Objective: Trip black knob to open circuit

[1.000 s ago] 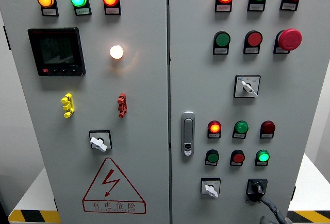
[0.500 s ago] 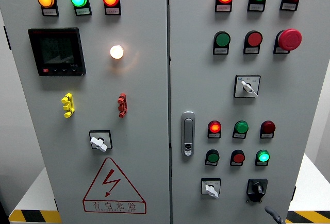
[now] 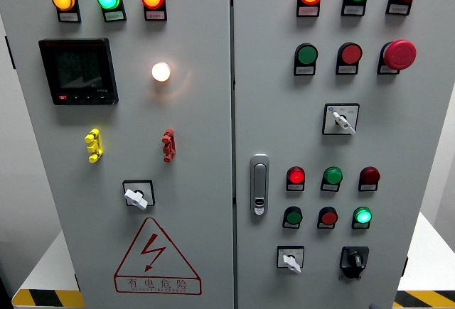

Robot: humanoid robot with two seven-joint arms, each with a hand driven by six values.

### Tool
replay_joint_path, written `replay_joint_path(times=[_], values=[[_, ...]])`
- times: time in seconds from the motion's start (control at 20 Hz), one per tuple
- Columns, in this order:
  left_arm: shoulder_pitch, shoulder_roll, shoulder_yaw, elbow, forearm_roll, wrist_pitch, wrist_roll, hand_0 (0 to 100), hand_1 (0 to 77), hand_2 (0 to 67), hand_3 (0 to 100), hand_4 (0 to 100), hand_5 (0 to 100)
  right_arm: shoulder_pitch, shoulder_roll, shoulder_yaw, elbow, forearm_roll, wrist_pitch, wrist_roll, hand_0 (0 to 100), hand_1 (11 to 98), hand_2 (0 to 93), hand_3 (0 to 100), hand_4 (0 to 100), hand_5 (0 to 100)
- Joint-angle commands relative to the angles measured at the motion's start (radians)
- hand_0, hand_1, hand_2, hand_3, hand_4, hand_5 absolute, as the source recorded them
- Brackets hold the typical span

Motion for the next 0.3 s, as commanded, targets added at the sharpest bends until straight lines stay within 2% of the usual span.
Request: replay_joint_path(times=[0.0, 0.05, 0.25], values=[[0.0, -0.001, 0.0, 0.0, 0.0, 0.0, 0.0, 0, 3.0, 13.0, 21, 7, 1, -0.001, 0.0007, 0.0, 0.005, -0.011, -0.001, 0.0, 100, 44.1, 7.0, 10, 8, 28], [0.0, -0.001, 0.0, 0.0, 0.0, 0.0, 0.0, 0, 3.0, 13.0, 21, 7, 1, -0.001, -0.0008, 0.0, 0.005, -0.014, -0.001, 0.0, 100, 44.1, 7.0, 10, 8, 27], [0.0, -0.001, 0.0, 0.0, 0.0, 0.0, 0.0, 0, 3.0, 13.0, 21, 7, 1, -0.003, 0.0007, 0.002, 0.007, -0.015, -0.001, 0.0, 100, 43.8, 7.3, 9, 7, 27]])
